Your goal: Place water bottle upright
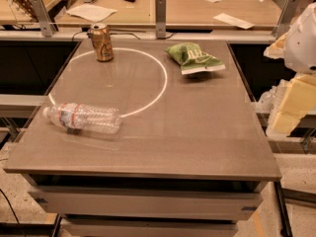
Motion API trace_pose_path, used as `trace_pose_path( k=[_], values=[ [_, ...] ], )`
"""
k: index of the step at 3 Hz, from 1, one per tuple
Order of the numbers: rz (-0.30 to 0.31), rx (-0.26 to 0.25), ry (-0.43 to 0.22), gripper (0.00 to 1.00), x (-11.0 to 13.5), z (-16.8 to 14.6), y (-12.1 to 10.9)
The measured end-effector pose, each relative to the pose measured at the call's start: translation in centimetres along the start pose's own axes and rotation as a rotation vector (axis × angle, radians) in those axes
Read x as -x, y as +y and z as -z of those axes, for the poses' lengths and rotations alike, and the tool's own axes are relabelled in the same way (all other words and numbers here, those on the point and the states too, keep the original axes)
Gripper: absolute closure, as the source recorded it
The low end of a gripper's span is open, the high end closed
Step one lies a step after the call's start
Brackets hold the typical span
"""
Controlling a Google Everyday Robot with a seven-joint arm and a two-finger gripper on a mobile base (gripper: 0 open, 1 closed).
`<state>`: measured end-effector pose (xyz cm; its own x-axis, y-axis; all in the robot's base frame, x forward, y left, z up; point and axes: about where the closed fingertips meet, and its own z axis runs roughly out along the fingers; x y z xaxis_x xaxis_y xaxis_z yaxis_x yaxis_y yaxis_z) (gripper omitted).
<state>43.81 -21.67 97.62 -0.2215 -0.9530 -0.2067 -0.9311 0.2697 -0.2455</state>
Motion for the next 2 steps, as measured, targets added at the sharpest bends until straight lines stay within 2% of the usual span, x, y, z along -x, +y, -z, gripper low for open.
trace_pose_path(
  k=[1,2],
  values=[
    [0.010,-0.014,-0.009,0.00,0.7,0.1,0.0],
    [0.026,-0.020,-0.017,0.00,2.7,-0.4,0.1]
  ],
)
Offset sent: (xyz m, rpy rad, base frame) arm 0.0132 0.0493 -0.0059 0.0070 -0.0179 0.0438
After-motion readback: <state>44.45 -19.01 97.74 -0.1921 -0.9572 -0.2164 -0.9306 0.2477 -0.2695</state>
